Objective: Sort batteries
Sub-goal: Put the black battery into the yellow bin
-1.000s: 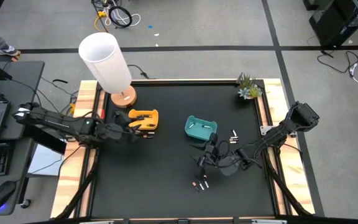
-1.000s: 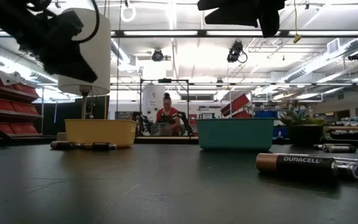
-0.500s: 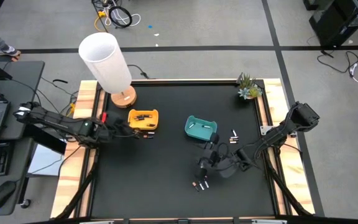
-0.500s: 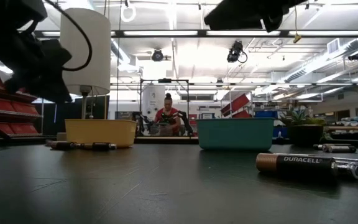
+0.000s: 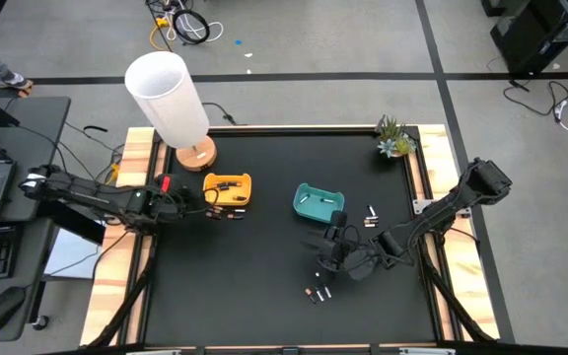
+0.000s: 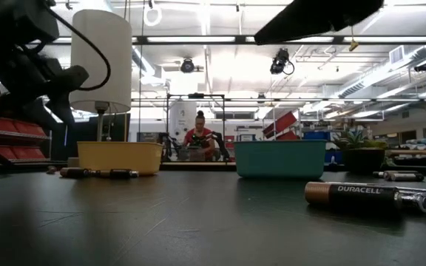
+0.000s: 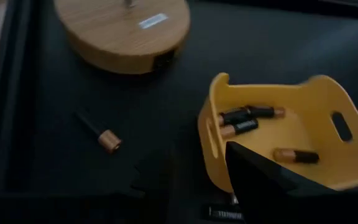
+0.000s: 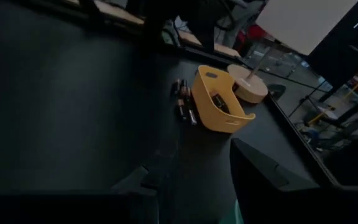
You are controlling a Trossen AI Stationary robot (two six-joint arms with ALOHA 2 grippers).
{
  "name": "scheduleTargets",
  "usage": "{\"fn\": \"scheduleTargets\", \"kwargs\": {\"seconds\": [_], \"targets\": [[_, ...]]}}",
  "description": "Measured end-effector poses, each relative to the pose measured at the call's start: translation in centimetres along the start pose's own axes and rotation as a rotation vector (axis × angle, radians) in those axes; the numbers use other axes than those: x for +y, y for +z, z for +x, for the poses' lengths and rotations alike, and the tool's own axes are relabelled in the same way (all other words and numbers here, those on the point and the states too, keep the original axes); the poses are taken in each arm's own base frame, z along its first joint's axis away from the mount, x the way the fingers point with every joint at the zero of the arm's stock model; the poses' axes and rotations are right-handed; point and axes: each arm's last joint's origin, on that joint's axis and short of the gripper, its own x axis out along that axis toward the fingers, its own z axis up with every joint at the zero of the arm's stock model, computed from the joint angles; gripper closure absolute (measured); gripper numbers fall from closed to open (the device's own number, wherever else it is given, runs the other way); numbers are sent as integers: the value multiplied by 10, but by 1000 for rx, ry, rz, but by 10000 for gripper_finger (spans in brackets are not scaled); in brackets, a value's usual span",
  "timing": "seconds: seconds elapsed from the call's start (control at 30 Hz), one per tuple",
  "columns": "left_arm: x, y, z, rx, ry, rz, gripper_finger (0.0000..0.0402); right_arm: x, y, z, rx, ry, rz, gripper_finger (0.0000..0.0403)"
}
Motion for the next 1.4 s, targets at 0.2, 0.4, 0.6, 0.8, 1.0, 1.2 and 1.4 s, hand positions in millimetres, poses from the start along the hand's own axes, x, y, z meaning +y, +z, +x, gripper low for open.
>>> {"fn": "scheduleTargets", "kwargs": {"seconds": [0.2,0.4,0.6,0.8,1.0,1.2,1.4], "targets": [[-9,-6,12,67,62,-6,239,-1,-4,-7,47,13,-59,273],[-23,-5,19,63,243,87,239,-5,0,-15,41,89,-79,273],[-26,-1,36,114,365,38,239,-3,7,-24,-10,190,-105,277],[-23,4,52,73,459,1,239,-2,8,-28,-19,242,-117,277],[-23,14,63,16,471,-30,239,0,8,-29,-22,296,-123,277],[-22,25,73,3,477,-64,239,1,8,-29,-22,315,-129,278],[-14,26,84,31,464,-156,239,1,7,-29,-17,318,-116,279]]}}
